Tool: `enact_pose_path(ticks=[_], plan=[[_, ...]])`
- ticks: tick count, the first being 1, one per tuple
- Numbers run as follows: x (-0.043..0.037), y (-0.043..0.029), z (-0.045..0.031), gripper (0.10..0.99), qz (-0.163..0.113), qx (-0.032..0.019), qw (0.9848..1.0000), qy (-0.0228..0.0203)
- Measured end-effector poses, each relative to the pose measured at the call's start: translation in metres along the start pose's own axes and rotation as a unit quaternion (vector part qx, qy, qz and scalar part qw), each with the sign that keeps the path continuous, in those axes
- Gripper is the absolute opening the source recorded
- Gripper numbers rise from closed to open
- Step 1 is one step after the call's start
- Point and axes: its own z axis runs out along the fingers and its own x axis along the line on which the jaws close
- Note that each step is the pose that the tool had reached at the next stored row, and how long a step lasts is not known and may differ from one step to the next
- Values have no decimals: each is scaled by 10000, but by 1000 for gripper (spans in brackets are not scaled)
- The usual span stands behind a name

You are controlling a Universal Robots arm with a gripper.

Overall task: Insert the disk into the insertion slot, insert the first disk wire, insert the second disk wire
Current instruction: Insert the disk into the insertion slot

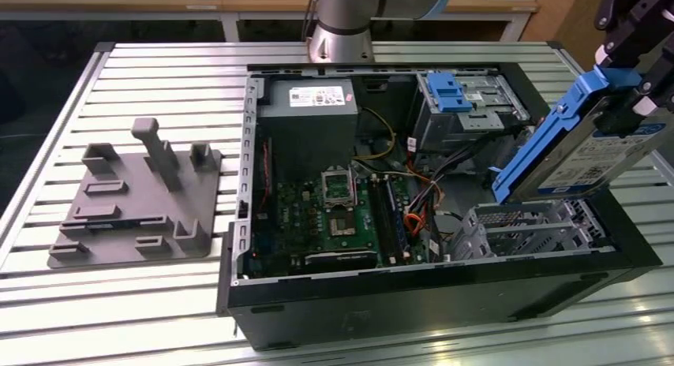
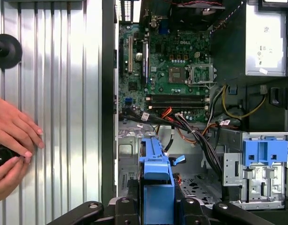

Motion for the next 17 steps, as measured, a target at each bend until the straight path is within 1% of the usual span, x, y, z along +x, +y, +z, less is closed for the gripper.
enact_pose_path(ticks=[5, 10, 14, 17], plan=[[0, -2, 1, 365, 0, 2, 10000, 0], [0, -60, 8, 365, 1, -8, 10000, 0], [0, -62, 22, 365, 1, -9, 10000, 0], [-22, -63, 35, 365, 1, -8, 10000, 0]])
